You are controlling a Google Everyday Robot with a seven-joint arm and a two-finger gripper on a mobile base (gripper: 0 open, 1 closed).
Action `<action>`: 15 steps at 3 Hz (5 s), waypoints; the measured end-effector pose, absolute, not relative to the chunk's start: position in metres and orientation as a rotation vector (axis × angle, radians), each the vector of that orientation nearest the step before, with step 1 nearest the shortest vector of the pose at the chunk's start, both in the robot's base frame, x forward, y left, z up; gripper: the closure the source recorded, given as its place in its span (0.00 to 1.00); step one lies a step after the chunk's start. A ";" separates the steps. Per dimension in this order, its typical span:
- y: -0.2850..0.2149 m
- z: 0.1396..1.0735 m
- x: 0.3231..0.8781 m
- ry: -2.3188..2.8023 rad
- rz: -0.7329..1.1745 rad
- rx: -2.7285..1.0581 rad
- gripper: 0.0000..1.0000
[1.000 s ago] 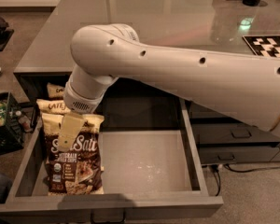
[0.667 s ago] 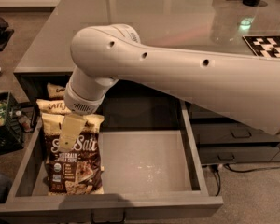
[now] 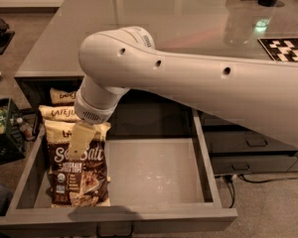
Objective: Pick brown chip bag from top drawer and place on counter
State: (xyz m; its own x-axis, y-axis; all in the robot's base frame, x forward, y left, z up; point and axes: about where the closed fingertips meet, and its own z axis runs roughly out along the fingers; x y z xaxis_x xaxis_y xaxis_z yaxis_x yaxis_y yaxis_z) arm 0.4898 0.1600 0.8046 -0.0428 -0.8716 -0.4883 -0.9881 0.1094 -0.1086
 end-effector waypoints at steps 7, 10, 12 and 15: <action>0.141 0.742 0.512 2.172 0.438 -1.790 0.94; 0.095 0.833 0.451 1.975 0.395 -1.621 1.00; 0.048 0.895 0.473 1.969 0.234 -1.486 1.00; 0.030 0.929 0.529 1.936 0.249 -1.410 1.00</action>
Offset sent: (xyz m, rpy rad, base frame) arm 0.0237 -0.0110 -0.0398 -0.0396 0.1246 -0.0578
